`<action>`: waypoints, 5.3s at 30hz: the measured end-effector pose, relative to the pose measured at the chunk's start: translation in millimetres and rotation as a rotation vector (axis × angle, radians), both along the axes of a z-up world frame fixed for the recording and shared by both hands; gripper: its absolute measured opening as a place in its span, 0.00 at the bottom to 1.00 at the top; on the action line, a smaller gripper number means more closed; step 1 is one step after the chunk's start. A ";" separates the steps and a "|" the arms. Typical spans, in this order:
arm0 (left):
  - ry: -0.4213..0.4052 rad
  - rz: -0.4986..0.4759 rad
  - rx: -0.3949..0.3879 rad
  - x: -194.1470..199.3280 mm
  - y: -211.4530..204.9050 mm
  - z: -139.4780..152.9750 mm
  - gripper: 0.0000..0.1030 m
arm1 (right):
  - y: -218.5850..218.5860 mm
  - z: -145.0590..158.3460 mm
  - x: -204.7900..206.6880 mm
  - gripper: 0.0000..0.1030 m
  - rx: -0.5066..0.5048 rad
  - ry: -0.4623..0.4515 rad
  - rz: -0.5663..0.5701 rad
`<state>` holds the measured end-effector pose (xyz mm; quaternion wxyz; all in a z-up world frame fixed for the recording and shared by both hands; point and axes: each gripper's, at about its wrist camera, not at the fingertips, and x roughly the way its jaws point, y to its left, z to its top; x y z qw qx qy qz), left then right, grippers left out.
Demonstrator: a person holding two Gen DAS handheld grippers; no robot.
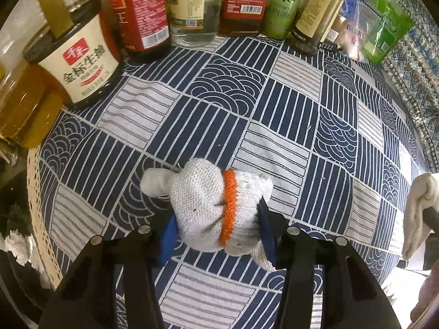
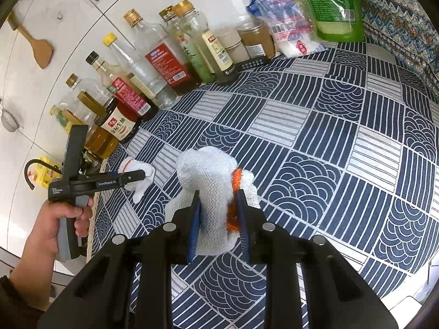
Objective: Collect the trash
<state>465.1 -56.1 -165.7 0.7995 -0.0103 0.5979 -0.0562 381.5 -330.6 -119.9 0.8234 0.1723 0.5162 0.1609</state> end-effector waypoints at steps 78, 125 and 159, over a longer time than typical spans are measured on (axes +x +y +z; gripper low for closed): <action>-0.099 0.503 -0.150 -239.7 462.0 44.0 0.47 | 574.3 6.7 -12.2 0.26 -0.075 -0.002 0.663; -0.024 0.494 -0.187 -236.3 478.3 19.2 0.76 | 589.1 12.2 -3.8 0.45 -0.104 0.064 0.577; -0.128 0.537 -0.100 -283.1 328.8 87.1 0.76 | 365.7 49.9 -42.7 0.61 -0.063 0.016 0.458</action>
